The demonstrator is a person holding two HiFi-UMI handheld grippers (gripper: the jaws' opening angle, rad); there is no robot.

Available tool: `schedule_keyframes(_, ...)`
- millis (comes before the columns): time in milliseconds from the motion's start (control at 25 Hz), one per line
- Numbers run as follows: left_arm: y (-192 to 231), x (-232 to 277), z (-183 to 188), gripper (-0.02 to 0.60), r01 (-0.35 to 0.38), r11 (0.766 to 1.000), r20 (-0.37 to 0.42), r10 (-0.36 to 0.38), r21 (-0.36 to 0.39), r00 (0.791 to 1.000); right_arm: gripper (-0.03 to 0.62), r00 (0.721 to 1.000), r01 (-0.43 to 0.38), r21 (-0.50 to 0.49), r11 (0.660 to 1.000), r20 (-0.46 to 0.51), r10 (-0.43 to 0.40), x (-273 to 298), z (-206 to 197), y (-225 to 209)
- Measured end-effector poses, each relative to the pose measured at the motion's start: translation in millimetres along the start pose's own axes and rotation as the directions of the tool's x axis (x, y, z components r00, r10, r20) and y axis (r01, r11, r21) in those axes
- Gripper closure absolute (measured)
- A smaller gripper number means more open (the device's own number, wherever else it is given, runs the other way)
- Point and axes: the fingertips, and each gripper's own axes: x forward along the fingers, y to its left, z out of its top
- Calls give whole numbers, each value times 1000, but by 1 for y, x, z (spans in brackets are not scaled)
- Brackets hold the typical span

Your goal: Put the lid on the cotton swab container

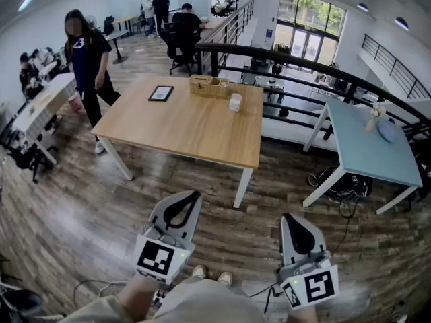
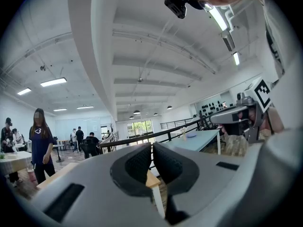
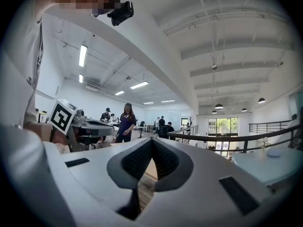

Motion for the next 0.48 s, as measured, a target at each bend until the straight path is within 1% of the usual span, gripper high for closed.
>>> schedule_keyframes(160, 1, -4, -2, 551, 0, 1000, -6, 0, 2, 1000, 568, 1000, -14, 18, 1000, 9, 14, 1, 1, 3)
schedule_keyframes(480, -7, -4, -7, 551, -15, 1000, -17, 14, -10, 1000, 568, 1000, -29, 20, 999, -7, 29, -2, -9, 0)
